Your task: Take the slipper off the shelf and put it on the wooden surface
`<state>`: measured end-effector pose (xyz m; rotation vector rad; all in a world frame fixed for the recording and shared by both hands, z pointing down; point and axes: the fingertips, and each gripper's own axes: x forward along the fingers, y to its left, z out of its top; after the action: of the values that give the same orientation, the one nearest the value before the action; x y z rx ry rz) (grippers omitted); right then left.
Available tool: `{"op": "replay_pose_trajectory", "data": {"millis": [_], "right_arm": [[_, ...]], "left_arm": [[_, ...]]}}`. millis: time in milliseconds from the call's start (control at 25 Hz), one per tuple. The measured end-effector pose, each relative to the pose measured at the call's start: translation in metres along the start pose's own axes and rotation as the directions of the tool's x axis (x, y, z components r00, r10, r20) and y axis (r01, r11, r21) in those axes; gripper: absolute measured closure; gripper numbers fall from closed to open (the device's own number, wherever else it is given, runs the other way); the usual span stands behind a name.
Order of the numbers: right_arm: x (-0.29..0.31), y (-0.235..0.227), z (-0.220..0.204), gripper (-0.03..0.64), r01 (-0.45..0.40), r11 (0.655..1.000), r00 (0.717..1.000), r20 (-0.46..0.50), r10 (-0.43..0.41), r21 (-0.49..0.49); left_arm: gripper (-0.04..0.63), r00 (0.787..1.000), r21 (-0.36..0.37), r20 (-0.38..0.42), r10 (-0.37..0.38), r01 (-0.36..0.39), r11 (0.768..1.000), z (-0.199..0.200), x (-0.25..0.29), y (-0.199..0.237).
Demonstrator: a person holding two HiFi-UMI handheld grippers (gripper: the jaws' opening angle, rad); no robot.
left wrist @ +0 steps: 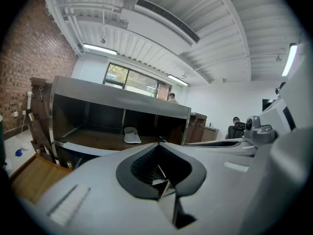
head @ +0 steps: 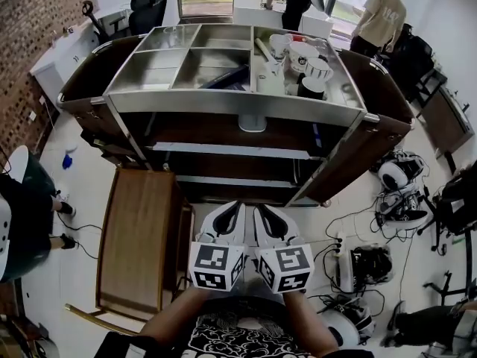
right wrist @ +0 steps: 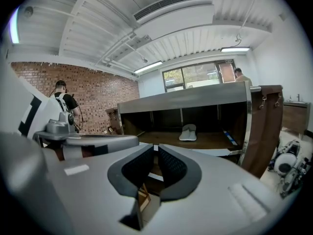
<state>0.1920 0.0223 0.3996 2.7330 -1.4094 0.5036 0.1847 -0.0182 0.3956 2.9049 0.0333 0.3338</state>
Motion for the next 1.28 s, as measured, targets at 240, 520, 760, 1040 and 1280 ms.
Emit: {"op": "replay_pose_trajectory", "data": {"millis": [240, 520, 760, 1040, 1280], "right_arm": [[0.03, -0.013, 0.012, 0.611, -0.005, 1.0, 1.0, 0.021, 0.005, -0.004], [0.075, -0.039, 0.027, 0.606, -0.014, 0.999, 0.999, 0.045, 0.015, -0.029], [0.12, -0.074, 0.038, 0.6, 0.002, 0.999, 0.998, 0.064, 0.001, -0.049], [0.169, -0.115, 0.032, 0.566, 0.022, 0.997, 0.999, 0.05, -0.019, -0.071], [0.206, -0.136, 0.026, 0.54, 0.034, 0.993, 0.999, 0.046, -0.029, -0.112]], "left_arm": [[0.591, 1.0, 0.011, 0.013, 0.02, -0.02, 1.0, 0.006, 0.029, 0.018], [0.591, 0.997, 0.013, 0.054, 0.055, -0.056, 0.998, 0.025, 0.07, 0.041], [0.591, 0.995, -0.008, 0.067, 0.078, -0.078, 0.997, 0.032, 0.111, 0.057], [0.591, 0.994, -0.029, 0.06, 0.087, -0.085, 0.996, 0.023, 0.148, 0.072], [0.591, 0.992, -0.037, 0.078, 0.101, -0.098, 0.994, 0.013, 0.162, 0.084]]}}
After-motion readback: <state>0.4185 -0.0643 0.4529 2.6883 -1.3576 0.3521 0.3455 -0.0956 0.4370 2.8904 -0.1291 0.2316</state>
